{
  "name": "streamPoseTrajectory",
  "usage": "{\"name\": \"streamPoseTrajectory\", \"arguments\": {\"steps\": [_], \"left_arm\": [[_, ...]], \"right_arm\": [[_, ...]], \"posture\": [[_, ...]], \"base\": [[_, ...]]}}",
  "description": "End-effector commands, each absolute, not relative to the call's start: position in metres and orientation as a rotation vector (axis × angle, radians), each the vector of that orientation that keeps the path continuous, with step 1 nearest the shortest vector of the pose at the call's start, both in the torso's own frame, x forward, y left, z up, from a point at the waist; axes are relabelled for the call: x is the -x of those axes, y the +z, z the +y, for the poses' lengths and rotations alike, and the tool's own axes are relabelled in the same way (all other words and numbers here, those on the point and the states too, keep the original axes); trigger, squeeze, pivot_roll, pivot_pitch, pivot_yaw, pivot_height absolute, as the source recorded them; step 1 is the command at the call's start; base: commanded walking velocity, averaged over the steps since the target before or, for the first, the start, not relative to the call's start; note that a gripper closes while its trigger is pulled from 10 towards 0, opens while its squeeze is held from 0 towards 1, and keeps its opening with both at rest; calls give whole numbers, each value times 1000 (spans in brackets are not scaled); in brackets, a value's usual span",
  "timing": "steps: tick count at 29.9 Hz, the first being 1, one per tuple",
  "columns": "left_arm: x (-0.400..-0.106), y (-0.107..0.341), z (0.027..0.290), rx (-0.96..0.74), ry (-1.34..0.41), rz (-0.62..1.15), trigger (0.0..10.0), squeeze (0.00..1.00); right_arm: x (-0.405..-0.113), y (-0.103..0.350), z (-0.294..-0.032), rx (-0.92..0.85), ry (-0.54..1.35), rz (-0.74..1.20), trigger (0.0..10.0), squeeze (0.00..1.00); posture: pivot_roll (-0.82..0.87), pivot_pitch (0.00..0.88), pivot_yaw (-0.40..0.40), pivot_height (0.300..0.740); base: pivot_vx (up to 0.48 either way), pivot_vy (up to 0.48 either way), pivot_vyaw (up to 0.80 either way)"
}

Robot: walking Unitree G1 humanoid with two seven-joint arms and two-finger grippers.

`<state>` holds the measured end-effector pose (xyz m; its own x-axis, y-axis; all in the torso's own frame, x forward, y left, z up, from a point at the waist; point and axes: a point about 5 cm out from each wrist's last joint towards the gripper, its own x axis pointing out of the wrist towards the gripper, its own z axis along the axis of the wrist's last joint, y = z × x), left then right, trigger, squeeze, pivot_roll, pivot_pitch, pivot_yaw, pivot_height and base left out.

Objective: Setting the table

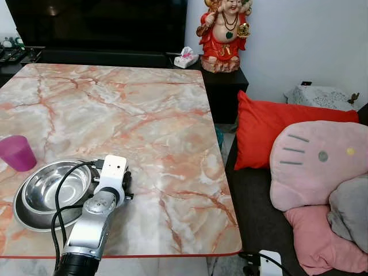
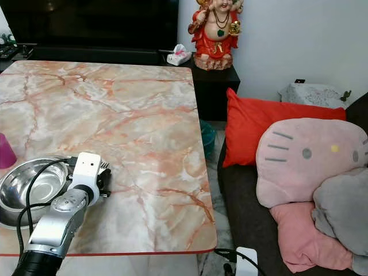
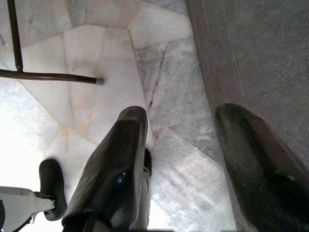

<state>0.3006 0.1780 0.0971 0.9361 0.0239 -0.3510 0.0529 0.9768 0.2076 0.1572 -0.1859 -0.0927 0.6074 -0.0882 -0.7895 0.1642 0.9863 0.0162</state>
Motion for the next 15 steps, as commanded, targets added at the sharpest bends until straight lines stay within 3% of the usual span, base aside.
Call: {"name": "streamPoseTrajectory", "arguments": {"steps": [1,10,11,15], "left_arm": [[-302,99,176,-227,-24,348,10000,306],[-302,98,175,-229,-27,352,10000,361],[-302,98,175,-230,-28,352,10000,475],[-302,98,175,-231,-27,351,10000,478]], "right_arm": [[-158,-92,-189,-81,-146,908,10000,0],[-158,-92,-188,-83,-144,909,10000,0],[-158,-92,-188,-83,-145,909,10000,0],[-158,-92,-188,-83,-144,910,10000,0]], "posture": [[96,16,-76,740],[96,15,-75,740],[96,15,-75,740],[95,15,-75,740]], "base": [[0,0,0],[0,0,0],[0,0,0],[0,0,0]]}}
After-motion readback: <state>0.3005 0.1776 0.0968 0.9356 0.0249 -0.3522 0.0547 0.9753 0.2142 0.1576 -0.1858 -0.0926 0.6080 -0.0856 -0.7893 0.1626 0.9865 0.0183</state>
